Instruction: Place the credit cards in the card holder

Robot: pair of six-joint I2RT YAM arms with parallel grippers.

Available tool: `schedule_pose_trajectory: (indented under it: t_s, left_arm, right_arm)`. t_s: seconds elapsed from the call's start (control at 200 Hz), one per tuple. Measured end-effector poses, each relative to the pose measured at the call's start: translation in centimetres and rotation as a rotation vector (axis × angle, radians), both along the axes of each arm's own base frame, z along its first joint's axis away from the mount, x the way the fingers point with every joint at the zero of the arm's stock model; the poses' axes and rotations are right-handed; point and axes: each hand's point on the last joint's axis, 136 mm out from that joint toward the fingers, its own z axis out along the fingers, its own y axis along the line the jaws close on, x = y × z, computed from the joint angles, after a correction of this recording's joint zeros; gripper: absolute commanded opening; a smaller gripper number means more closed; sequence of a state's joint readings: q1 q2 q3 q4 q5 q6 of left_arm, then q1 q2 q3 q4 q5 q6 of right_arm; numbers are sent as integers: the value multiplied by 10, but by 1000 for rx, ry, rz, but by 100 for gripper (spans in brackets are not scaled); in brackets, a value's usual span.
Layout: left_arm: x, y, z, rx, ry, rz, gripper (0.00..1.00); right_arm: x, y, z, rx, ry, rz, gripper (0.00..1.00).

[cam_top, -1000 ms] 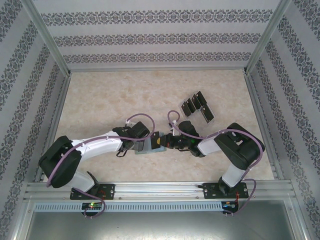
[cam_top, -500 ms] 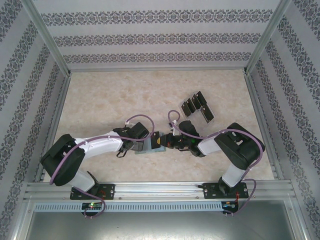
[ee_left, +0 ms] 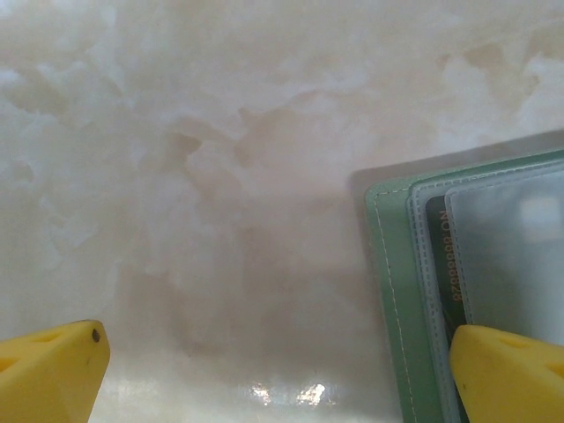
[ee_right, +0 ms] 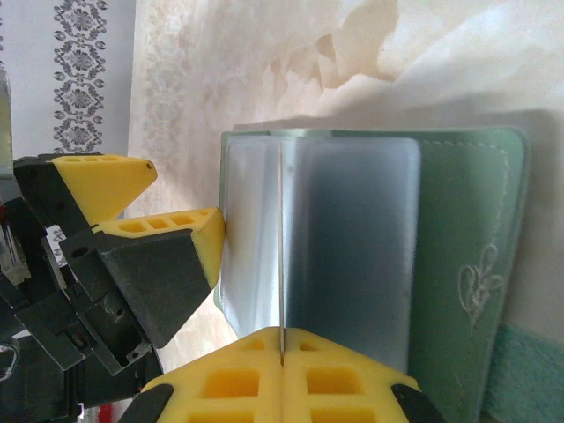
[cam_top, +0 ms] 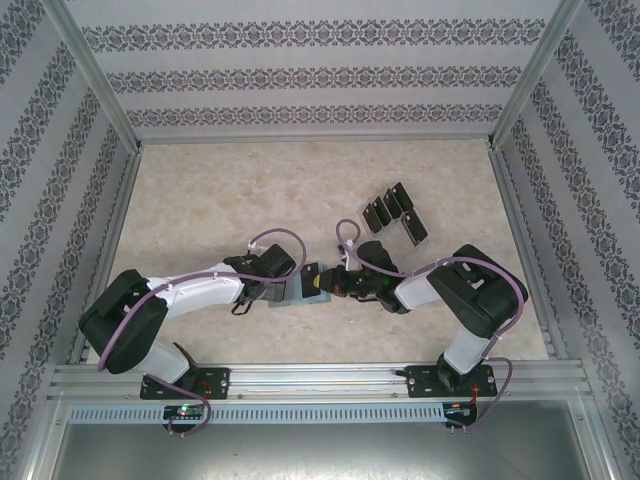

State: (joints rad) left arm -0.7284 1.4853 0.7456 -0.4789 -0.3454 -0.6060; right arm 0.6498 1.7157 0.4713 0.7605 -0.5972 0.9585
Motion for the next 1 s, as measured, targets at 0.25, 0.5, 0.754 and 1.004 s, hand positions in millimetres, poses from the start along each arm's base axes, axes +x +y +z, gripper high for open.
schedule_pose_trajectory:
  t_s: [0.25,0.5,0.754,1.004]
  left_arm:
    - [1,-2,21,-54,-43,-1,100]
    - [0,-18,18,-106,-17,-41,100]
    - [-6,-13,1,-57,25,-47,100]
    - [-5,-5,-1,-11,23,-35,100]
  right_arm:
    - [0,0,-5,-7,16,-3,0]
    - [3,-1,-7,-6,18,-12,0]
    - [7,-5,-8,-8,17,-27,0]
    - [9,-10,-11,-11,22,-41,0]
